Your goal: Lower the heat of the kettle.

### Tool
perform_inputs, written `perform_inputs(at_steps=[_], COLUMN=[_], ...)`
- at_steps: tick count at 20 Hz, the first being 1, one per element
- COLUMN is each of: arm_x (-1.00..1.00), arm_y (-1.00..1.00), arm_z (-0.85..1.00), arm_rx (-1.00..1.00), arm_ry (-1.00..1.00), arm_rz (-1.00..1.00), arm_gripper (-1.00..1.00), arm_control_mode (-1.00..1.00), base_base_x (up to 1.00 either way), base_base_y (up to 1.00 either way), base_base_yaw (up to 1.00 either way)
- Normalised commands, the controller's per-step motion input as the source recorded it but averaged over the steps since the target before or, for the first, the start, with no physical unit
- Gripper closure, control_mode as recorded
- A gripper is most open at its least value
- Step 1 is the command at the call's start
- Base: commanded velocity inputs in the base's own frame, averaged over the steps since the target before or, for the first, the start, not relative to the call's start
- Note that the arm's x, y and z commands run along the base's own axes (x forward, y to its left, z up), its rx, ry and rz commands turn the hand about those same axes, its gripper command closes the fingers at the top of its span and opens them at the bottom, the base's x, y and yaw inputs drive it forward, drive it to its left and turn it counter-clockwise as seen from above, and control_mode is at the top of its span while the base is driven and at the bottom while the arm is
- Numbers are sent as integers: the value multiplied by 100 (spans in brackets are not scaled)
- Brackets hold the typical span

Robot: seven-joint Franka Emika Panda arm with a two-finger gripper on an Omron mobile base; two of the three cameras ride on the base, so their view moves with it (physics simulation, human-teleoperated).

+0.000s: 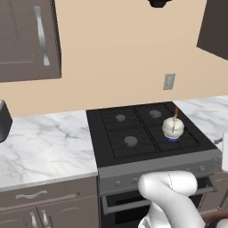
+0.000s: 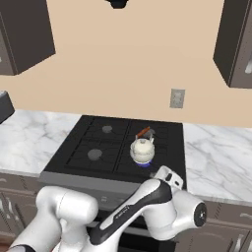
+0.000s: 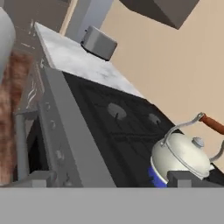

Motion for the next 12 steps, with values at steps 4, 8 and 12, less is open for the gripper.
perform_inputs(at_steps=[4,8,12], arm_x=[-6,-7,0], arm_y=[-14,-9,0], arm_z=[-63,-77,-77], arm_rx=[-32,-26,-22], arm_ry=[-30,-34,-31], arm_rz=[3,0,-3], arm_gripper=[-100,-100,-100], arm_control_mode=[-100,-100,-100], base_base_x=[0,0,0], base_base_y=[0,0,0], base_base_yaw=[0,0,0])
